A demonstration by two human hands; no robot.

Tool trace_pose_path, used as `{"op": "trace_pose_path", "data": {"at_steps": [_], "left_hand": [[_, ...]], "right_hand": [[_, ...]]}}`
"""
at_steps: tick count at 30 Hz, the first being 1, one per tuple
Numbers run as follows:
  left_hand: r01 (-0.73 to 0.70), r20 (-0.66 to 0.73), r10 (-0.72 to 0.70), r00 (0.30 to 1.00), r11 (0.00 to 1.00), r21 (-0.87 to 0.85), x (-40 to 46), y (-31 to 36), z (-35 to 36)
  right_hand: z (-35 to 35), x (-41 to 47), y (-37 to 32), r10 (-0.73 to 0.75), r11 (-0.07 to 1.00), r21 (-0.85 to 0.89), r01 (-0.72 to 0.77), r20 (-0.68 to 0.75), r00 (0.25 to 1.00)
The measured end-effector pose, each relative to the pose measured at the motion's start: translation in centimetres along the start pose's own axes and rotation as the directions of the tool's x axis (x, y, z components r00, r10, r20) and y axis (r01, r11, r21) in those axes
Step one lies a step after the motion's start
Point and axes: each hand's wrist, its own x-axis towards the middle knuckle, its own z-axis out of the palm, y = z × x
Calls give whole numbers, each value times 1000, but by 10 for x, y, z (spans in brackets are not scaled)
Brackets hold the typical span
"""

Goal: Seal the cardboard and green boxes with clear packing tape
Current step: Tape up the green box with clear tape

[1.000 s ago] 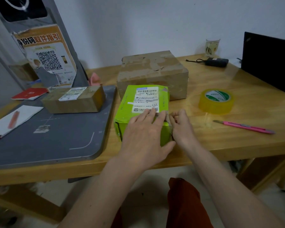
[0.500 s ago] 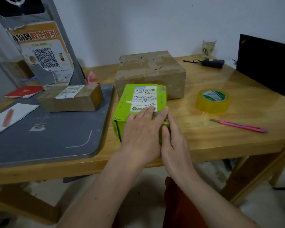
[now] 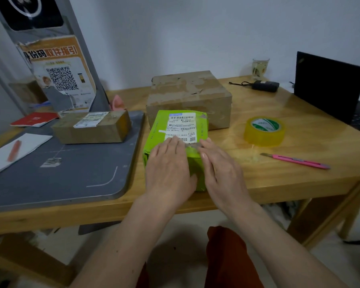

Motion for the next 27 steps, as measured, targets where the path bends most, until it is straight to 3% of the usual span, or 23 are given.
{"op": "trace_pose_path", "data": {"at_steps": [4, 6, 8, 12, 14, 16, 22, 27], "left_hand": [[61, 25, -61, 998, 998, -16, 6, -1, -4], [72, 62, -71, 996, 997, -16, 5, 4, -5], [32, 2, -32, 999, 997, -64, 0, 13, -4], [-292, -353, 174, 919, 902, -318, -18, 47, 13], [-440, -419, 259, 870, 791, -424, -25, 68, 28], [-497, -410, 312, 857, 711, -497, -25, 83, 45], [-160, -126, 102, 987, 746, -647, 6, 97, 79], [49, 62, -10, 998, 743, -667, 33, 100, 86]], "right_hand": [[1, 5, 0, 4, 995, 104, -2, -20, 1000], [-7, 4, 2, 95, 965, 248, -80, -49, 994], [-18, 4, 8, 185, 938, 311, -156, -68, 980], [-36, 6, 37, 291, 947, 158, -280, -54, 955], [-46, 11, 53, 349, 936, 72, -344, -67, 935], [-58, 17, 70, 394, 917, -33, -398, -93, 915], [-78, 46, 126, 448, 805, -399, -439, -76, 891], [-71, 71, 154, 504, 693, -632, -346, 82, 860]]}}
